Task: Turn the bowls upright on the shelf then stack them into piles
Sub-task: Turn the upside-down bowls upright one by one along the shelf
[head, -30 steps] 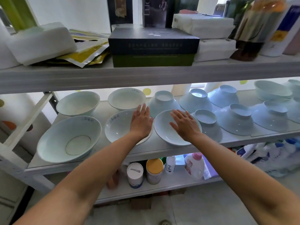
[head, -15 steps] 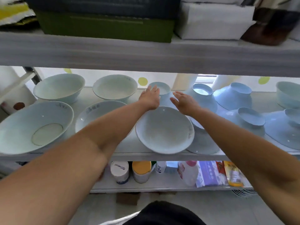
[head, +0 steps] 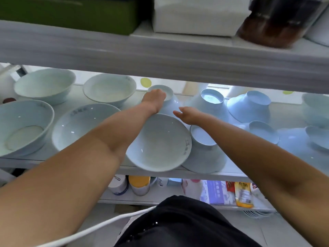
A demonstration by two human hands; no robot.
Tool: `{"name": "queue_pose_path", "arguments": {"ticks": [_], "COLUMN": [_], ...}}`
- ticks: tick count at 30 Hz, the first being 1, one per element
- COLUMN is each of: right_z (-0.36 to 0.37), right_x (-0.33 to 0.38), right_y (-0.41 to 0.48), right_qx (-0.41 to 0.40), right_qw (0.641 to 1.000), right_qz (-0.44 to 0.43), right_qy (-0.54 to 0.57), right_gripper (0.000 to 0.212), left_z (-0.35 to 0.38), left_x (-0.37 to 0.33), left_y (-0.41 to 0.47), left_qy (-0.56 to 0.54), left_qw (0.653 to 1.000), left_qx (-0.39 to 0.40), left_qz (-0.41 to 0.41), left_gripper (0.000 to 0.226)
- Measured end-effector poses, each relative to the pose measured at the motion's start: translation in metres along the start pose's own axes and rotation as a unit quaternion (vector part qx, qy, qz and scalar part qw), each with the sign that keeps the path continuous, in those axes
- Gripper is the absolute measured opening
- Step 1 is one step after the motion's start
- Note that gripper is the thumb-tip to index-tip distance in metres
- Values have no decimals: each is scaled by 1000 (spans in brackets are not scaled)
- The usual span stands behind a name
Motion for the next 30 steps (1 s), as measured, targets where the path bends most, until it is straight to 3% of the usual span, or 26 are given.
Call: {"name": "queue_pose_path", "arguments": {"ticks": [6, 10, 11, 13, 15, 18, 20, 21, 24, 25, 26, 28, 30], "right_z": [-13, -28, -31, -30, -19, -9, -15, -23, -47, -52, -57, -69, -81], "right_x": [-7, -14, -16, -21, -17, -1, 6, 9, 16, 17, 17, 24, 41], "right_y": [4, 15, 18, 19, 19, 17, 22, 25, 37, 39, 41, 46, 42], "right_qx": [-32, -65, -74, -75, -33, 4, -13, -30, -82, -97, -110, -139, -185], "right_qw": [996, 969, 953, 904, 837, 739, 696, 691, 717, 748, 789, 891, 957], "right_qz": [71, 147, 172, 221, 252, 260, 245, 229, 176, 167, 154, 90, -21], "right_qy": [44, 187, 240, 357, 484, 621, 675, 685, 670, 635, 584, 423, 222], "right_gripper": [55, 49, 39, 22, 27, 32, 26, 23, 19, 13, 5, 16, 26], "left_z": [-8, -26, -29, -29, -30, -31, -34, -35, -46, -50, -55, -62, -68], "left_x": [4, 16, 21, 34, 45, 56, 63, 66, 73, 74, 77, 83, 88], "left_y": [-2, 1, 2, 3, 2, 2, 1, 1, -3, -4, -5, -10, -13], "left_qy": [-99, -197, -212, -234, -266, -304, -316, -320, -280, -256, -225, -157, -123], "left_qw": [994, 974, 969, 959, 945, 930, 925, 923, 941, 950, 958, 971, 973], "left_qx": [-19, -48, -51, -61, -72, -74, -73, -70, -58, -58, -66, -85, -106], "left_qz": [-42, -104, -117, -151, -174, -192, -198, -202, -180, -167, -163, -162, -161], "left_gripper": [17, 8, 4, 27, 43, 45, 44, 42, 28, 18, 23, 55, 67]}}
Point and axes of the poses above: each hand's wrist, its own y-axis towards the middle knuckle, its own z-axis out of the palm, x = y × z, the point moved 10 cm from there along y, towards the middle knuckle, and after that the axes turned 13 degrees about -x, right-handed, at the moved point
